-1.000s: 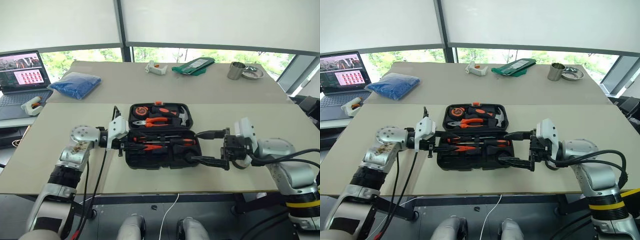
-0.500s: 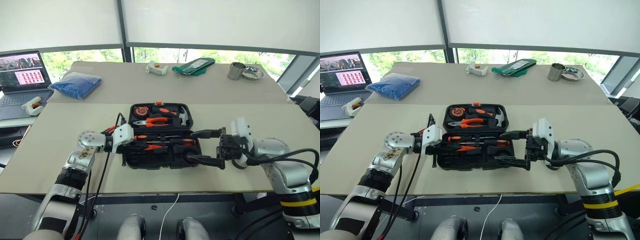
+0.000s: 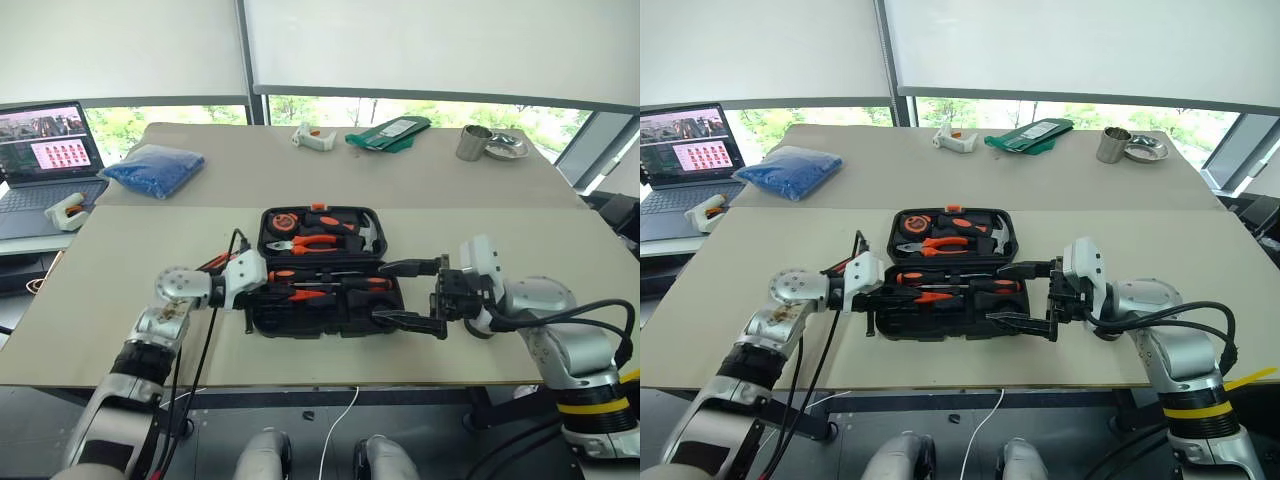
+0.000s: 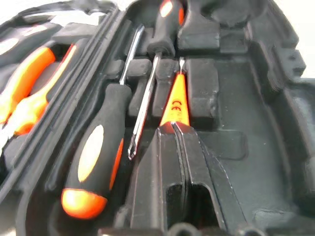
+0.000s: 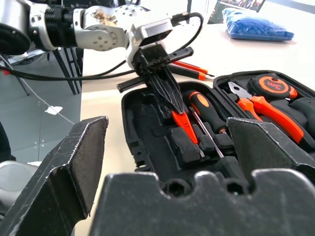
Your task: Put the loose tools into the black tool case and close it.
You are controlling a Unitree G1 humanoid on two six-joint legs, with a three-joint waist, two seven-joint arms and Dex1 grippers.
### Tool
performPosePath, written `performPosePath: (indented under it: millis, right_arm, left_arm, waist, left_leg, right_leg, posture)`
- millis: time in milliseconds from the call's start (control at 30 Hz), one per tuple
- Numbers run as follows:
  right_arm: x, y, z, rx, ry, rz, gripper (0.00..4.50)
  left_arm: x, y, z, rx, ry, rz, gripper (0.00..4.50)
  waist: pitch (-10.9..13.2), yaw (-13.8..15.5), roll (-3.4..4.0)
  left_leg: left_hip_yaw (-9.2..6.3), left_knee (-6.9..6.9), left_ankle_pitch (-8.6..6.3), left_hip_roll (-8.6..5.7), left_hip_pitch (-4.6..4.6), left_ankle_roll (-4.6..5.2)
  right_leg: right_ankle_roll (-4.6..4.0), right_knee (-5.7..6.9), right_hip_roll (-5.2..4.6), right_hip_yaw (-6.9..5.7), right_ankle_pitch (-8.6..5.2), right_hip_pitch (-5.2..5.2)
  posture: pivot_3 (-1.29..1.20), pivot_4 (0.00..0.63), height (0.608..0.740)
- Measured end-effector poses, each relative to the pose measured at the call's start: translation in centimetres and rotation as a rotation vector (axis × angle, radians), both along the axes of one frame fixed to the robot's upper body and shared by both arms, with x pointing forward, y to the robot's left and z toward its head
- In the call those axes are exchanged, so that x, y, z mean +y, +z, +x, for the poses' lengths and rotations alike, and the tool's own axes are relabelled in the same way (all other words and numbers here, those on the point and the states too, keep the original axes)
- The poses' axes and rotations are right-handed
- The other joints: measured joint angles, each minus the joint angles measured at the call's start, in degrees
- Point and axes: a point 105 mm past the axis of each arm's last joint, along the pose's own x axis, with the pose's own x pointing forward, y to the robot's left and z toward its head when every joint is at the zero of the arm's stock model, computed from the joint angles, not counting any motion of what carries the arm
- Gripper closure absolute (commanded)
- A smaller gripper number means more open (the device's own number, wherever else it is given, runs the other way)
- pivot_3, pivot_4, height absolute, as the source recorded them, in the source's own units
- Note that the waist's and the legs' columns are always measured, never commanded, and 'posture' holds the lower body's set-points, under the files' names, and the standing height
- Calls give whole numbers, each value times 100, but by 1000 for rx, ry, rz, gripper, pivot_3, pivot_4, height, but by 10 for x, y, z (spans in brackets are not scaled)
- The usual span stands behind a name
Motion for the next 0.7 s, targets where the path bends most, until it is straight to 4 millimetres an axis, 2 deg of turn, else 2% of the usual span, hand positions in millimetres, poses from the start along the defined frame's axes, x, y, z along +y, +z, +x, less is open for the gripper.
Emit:
performPosePath:
  millis: [33,167,267,333,533,600,700]
  right_arm:
    - [-2,-1,1,-12,-7,2,0]
    - [-11,-11,-3,-40,-40,-7,0]
    - [-16,-19,-8,-51,-72,38,0]
    - [-16,-17,-8,-84,-108,93,0]
    - [-29,-13,-16,-87,-196,211,0]
    - [-30,-14,-17,-81,-213,217,0]
    - [-28,-10,-18,-97,-213,224,0]
  left_arm:
    - [8,3,-3,-3,21,-17,3395]
    - [64,12,-26,-26,201,-47,1892]
    - [112,-3,-55,37,391,-48,811]
    - [141,-11,-76,63,539,-57,105]
    - [214,-25,-131,94,948,-89,36]
    - [226,-33,-142,120,1021,-88,36]
    - [227,-34,-141,133,1039,-100,36]
  waist:
    - [0,-13,0]
    - [0,-53,1]
    - [0,-70,2]
    - [0,-69,1]
    - [0,13,2]
    - [0,34,1]
    - [0,64,2]
  left_leg:
    - [0,-2,0,1,0,0]
    - [0,-10,-1,1,6,-2]
    - [2,-17,-4,6,7,-6]
    - [0,-17,-29,13,8,-49]
    - [-4,-19,-37,10,17,-58]
    - [-7,-20,-37,9,17,-59]
    - [-7,-24,-37,9,16,-60]
  right_leg:
    - [0,0,1,0,0,-1]
    - [0,-4,-2,2,-2,0]
    - [0,-10,-8,2,-2,-3]
    - [-12,-13,-10,0,-9,-5]
    - [-39,-27,-26,-3,-24,-15]
    - [-40,-28,-29,-7,-24,-16]
    - [-41,-29,-32,-7,-24,-18]
  posture:
    - [0,150,740]
    - [0,150,740]
    - [0,150,740]
    - [0,150,740]
    - [0,150,740]
    - [0,150,740]
    - [0,150,740]
